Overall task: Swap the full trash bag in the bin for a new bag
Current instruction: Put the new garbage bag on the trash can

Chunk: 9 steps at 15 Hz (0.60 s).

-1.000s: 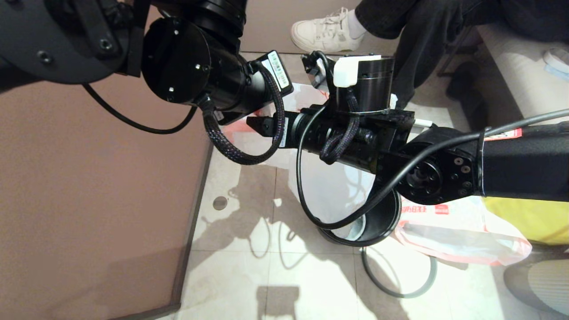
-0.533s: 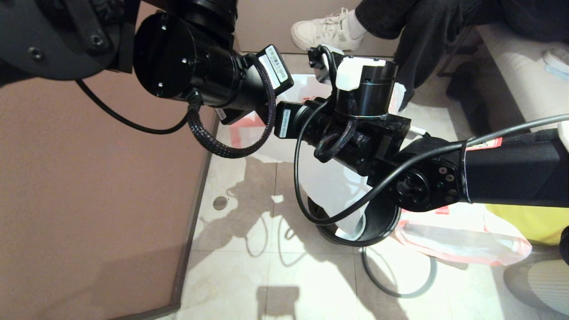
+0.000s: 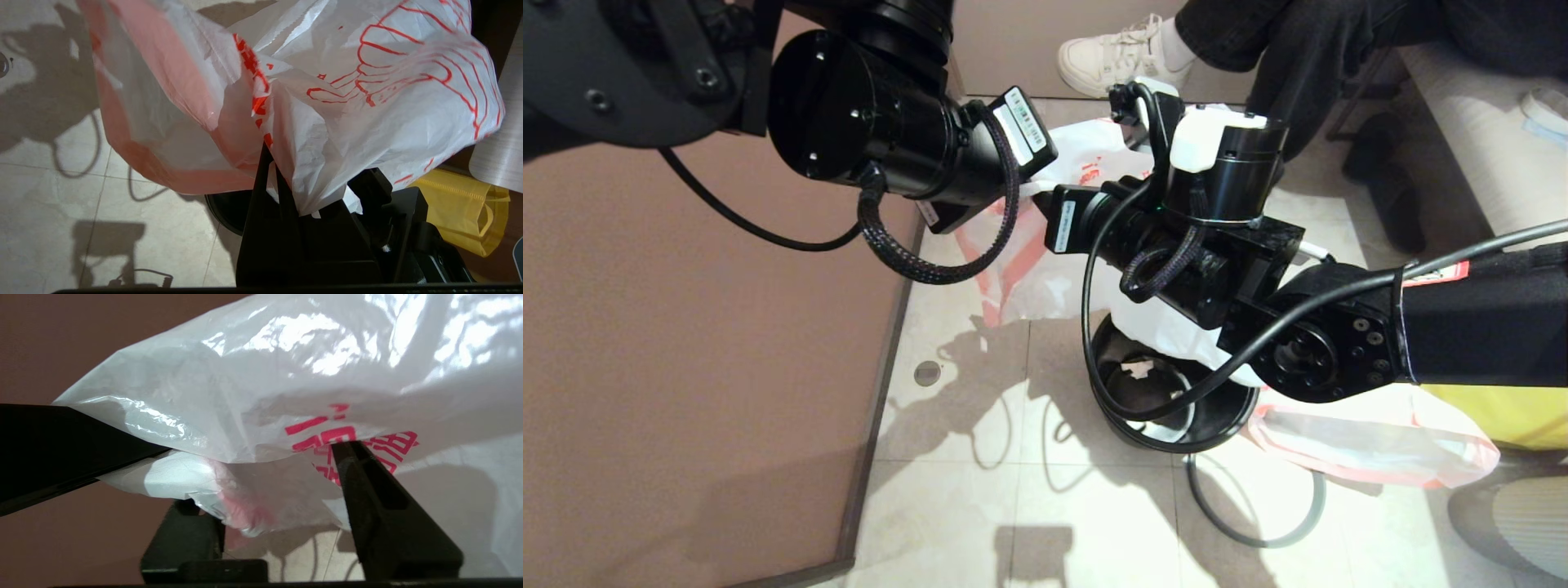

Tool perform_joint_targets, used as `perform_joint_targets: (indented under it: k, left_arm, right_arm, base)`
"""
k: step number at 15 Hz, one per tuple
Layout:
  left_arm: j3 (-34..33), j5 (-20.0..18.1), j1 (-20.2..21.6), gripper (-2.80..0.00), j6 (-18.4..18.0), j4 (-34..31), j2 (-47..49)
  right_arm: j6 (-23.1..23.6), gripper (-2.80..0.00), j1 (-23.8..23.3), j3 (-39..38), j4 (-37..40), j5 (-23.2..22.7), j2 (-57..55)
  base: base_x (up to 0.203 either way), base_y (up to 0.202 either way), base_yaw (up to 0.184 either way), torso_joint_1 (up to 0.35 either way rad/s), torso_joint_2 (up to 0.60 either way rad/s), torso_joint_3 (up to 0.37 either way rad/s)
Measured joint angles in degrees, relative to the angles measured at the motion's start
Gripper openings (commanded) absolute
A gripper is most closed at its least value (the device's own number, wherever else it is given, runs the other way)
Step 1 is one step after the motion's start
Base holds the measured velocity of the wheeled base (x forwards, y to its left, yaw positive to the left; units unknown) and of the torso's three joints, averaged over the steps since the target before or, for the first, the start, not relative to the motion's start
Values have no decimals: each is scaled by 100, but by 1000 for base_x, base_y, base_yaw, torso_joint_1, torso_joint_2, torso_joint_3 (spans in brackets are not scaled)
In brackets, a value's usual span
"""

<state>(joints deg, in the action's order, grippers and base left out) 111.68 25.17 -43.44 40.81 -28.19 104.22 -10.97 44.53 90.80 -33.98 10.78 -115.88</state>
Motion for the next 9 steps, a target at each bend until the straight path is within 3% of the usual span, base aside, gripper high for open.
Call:
perform_joint_targets:
  k: [6,9]
  left_arm:
    - [1,-62,173,-280,9,19,-4]
    - [-2,-23,167,-280,34,-6,-11]
  right_arm:
    - [-46,-280,42,-622,24,-44,358]
    - [-320,-280,4,-1021,179,-44,765]
  base:
    - [0,0,0,0,0,0]
    - [0,0,0,0,0,0]
